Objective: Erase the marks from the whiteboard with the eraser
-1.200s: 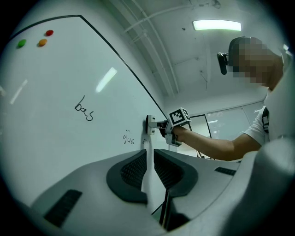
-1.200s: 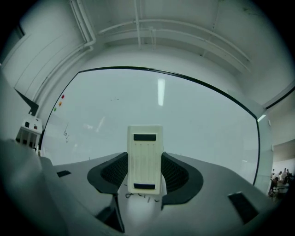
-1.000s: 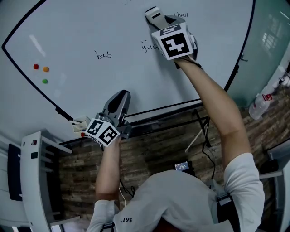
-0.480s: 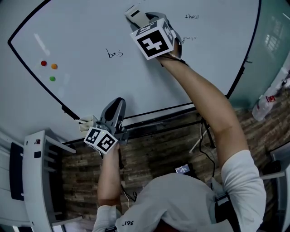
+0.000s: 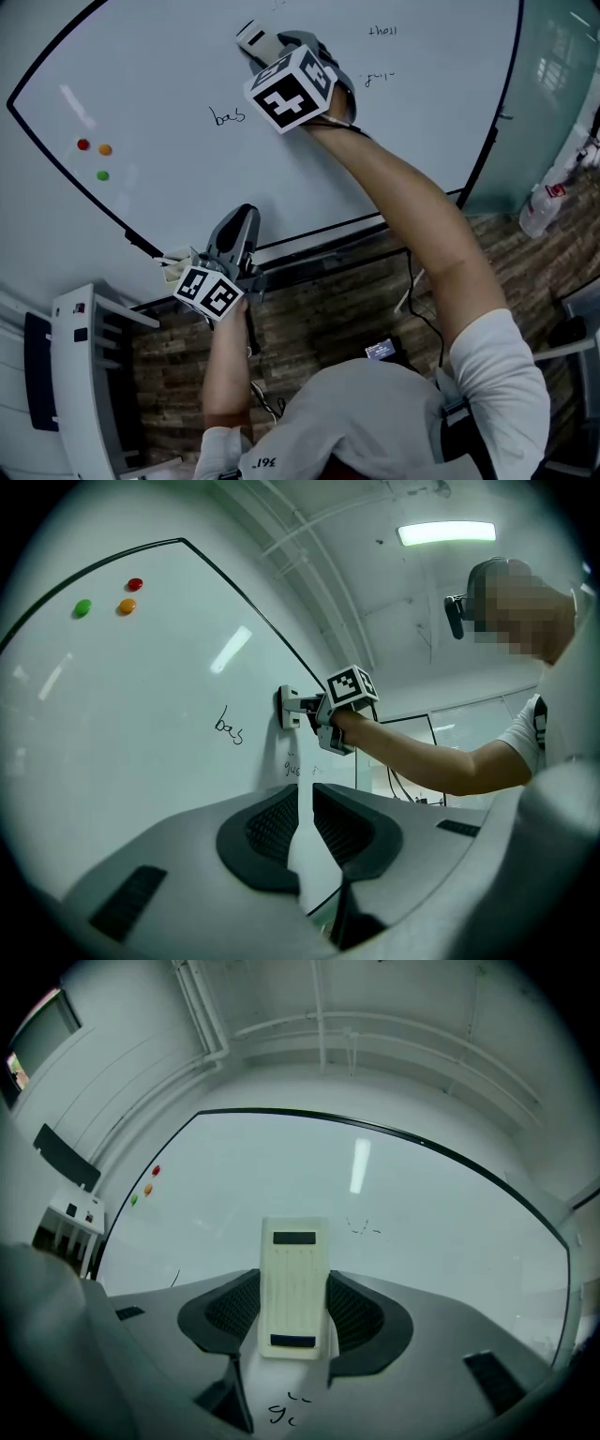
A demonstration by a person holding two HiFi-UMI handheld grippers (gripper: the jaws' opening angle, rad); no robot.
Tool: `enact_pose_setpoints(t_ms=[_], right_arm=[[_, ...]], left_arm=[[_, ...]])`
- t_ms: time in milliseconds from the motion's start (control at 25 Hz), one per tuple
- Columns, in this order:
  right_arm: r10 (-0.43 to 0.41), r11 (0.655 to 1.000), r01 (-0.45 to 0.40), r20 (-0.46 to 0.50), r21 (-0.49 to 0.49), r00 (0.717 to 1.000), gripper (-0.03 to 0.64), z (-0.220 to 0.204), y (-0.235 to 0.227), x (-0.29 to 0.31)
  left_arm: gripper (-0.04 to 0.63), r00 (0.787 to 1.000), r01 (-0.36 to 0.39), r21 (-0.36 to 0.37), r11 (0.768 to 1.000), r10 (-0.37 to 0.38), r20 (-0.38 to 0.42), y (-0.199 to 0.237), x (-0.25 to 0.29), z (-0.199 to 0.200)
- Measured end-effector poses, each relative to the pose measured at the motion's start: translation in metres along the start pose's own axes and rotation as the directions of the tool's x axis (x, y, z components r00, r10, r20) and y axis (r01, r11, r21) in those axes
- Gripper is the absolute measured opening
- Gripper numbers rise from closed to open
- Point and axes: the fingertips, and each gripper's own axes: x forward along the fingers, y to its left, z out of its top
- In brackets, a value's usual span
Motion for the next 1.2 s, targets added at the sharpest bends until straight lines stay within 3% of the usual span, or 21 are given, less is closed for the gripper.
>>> enact_pose_setpoints(t_ms=[400, 1200], right_arm=[[-0.027, 1.0, 0.027, -0.013, 0.002, 1.0, 0.244, -0.016, -0.033, -0.011], [-0.144, 0.985, 0.151, -0.087, 0.084, 0.986, 0.244, -0.108, -0.168, -0.054]], left_arm=[[0.055, 0.999, 0.044, -0.01, 0.999, -0.044, -0.015, -0.023, 0.037, -0.014], [0.055, 0.989, 0.136, -0.02, 0.99, -0.137, -0.061, -0.075, 0.114, -0.053]])
